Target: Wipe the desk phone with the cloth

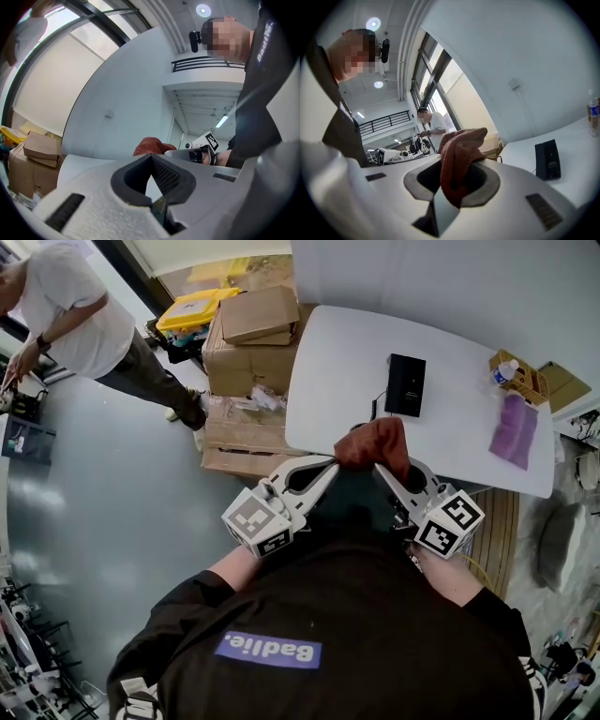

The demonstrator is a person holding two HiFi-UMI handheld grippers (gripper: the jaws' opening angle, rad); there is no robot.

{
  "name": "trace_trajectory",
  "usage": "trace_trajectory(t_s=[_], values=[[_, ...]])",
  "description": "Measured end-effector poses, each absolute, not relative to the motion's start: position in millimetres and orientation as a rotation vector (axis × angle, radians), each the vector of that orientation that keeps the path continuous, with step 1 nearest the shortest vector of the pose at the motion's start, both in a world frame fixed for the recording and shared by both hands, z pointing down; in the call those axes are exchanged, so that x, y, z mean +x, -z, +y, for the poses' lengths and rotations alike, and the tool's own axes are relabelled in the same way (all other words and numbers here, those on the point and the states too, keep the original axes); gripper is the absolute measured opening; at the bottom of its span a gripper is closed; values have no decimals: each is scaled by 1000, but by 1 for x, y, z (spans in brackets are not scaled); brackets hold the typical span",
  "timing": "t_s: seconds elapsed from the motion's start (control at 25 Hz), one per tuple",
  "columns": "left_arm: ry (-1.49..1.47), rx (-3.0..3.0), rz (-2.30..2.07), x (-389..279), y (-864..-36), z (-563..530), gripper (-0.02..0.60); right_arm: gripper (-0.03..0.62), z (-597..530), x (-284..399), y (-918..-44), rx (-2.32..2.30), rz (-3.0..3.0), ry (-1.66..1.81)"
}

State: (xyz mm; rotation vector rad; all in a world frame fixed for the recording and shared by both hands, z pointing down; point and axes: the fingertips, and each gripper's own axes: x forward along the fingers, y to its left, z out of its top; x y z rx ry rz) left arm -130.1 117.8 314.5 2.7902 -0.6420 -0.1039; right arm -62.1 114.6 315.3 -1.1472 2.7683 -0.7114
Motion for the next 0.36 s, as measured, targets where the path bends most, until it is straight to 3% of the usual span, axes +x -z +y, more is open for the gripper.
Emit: trace_trajectory(t_s=[0.36], values=[[113, 2788, -656, -137, -312, 116, 6, 94, 114, -70, -314, -1132, 2779, 718]])
